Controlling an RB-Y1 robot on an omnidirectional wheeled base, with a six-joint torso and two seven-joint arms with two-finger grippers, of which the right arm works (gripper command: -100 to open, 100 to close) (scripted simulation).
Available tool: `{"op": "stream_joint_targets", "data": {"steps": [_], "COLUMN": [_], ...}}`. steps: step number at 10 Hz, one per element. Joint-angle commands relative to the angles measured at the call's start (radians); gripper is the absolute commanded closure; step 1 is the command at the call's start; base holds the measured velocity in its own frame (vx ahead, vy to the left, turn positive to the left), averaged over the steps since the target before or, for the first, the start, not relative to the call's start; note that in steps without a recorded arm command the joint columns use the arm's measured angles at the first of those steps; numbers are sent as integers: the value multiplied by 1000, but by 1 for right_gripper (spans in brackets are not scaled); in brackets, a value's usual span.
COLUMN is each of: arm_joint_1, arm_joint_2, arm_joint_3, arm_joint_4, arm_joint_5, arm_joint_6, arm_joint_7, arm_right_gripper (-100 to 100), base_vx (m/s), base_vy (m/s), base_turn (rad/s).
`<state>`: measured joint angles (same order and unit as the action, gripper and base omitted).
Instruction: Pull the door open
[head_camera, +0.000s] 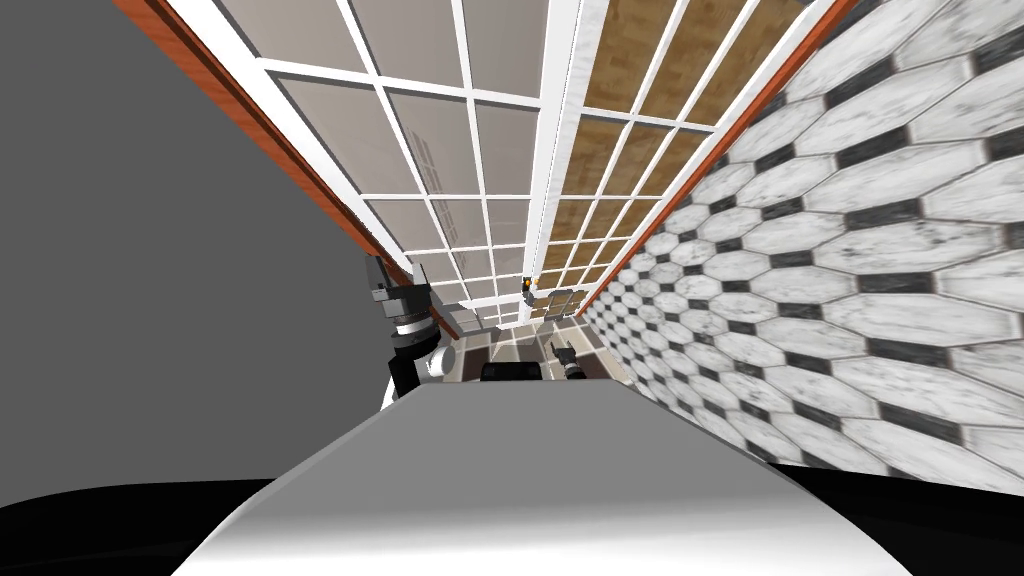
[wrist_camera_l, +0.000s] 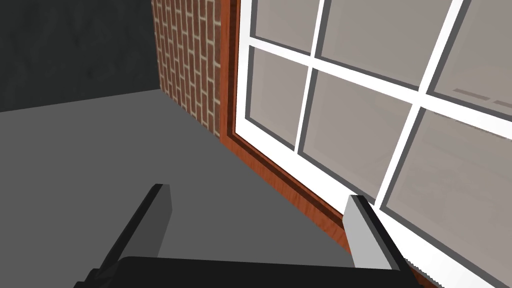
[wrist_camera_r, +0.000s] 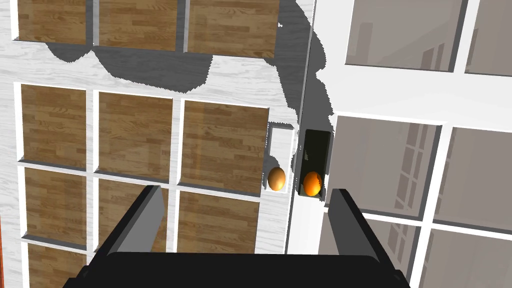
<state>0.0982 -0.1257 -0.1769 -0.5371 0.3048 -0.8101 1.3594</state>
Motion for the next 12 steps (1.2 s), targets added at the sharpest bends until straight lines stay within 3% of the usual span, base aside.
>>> {"op": "stream_joint_targets", "data": {"steps": [1, 9, 12], "arm_joint_1": [19, 34, -13], "arm_joint_2": [0, 7, 47], "arm_joint_3": [-11, -30, -40], "arm_joint_4": [28, 71, 81], "arm_joint_5": [-11, -35, -58], "arm_joint_6": [2, 8, 4], "arm_joint_7": [22, 59, 95], "arm_right_gripper": [-100, -100, -100], "base_vx": [-98, -21, 135], "base_vy": [20, 3, -61], "base_turn": [28, 16, 91]}}
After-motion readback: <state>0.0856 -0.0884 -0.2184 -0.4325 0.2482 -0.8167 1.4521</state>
